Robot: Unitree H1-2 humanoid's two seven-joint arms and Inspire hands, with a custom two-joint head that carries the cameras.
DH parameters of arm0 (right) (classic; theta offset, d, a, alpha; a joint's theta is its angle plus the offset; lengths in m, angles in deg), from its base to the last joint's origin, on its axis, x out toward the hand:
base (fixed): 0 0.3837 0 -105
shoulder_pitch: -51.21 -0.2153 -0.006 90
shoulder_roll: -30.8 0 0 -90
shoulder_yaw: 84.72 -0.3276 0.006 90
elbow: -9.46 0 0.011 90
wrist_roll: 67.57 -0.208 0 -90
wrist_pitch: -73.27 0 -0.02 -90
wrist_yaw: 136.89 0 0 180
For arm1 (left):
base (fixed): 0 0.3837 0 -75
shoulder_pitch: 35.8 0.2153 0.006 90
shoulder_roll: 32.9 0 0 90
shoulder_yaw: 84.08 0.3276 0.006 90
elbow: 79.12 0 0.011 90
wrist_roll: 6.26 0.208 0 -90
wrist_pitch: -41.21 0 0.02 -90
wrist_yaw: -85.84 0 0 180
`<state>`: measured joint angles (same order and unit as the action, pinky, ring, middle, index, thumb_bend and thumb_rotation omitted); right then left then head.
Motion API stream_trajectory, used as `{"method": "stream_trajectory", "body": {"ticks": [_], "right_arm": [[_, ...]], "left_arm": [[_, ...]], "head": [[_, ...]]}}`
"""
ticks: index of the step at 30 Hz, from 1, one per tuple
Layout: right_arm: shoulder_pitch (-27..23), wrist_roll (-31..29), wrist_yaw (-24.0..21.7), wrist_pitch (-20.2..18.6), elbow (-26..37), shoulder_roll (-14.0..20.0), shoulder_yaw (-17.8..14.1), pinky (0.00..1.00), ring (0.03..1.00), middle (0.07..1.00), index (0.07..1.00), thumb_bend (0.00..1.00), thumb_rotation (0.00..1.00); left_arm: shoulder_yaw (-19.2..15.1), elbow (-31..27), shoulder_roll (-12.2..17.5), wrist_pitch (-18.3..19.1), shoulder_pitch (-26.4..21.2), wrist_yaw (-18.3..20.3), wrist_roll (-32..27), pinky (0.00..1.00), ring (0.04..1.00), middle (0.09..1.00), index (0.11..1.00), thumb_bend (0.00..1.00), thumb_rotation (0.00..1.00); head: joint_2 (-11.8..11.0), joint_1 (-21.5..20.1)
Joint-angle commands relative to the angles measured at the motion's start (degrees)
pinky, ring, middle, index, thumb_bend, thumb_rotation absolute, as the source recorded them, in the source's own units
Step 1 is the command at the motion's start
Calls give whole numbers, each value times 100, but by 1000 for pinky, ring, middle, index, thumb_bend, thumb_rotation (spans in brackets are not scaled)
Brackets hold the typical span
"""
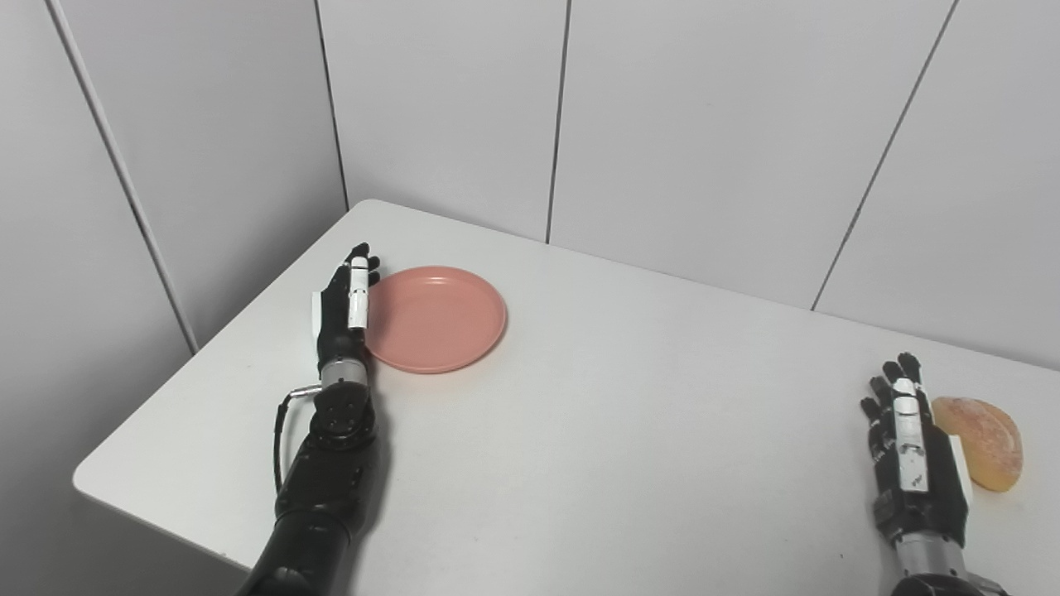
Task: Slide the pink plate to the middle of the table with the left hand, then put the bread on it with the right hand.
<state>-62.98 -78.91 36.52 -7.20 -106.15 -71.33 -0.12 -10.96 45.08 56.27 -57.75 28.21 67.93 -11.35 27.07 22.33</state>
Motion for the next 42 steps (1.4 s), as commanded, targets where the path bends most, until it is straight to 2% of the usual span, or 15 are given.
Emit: {"method": "stream_trajectory", "body": {"ticks": [1,9,22,26,28,35,39,42], "right_arm": [[-67,-44,-18,32,92,-8,-21,1000,1000,1000,1000,594,818],[-70,28,54,-23,118,-11,-14,1000,1000,1000,1000,585,824],[-68,6,71,-84,219,-62,38,1000,1000,1000,1000,566,817],[-80,77,51,-45,183,-40,91,1000,1000,1000,1000,551,844],[-103,71,59,-39,134,-54,92,1000,1000,1000,1000,575,866],[-124,238,200,-55,136,-104,136,1000,1000,1000,1000,596,871],[-130,218,277,-37,152,-199,101,1000,1000,1000,1000,529,845],[-133,256,323,-14,160,-247,113,1000,1000,1000,1000,527,842]], "left_arm": [[101,-201,-13,79,-233,199,-37,820,830,820,811,470,1000],[136,-264,-184,141,-312,487,-303,823,824,817,815,457,1000],[275,-462,-421,521,-329,853,-558,844,838,828,824,429,1000],[295,-542,-537,702,-337,1035,-721,842,845,835,831,439,1000],[267,-592,-652,816,-348,1045,-834,837,836,824,818,437,1000],[456,-855,-819,1093,-282,1155,-802,798,820,811,809,422,1000],[537,-941,-936,1233,-250,1329,-864,815,840,832,823,430,1000],[646,-977,-976,1243,-217,1465,-808,838,855,843,831,431,1000]], "head": [[15,3],[37,0],[90,-167],[153,-333],[182,-418],[259,-668],[345,-930],[386,-1049]]}}
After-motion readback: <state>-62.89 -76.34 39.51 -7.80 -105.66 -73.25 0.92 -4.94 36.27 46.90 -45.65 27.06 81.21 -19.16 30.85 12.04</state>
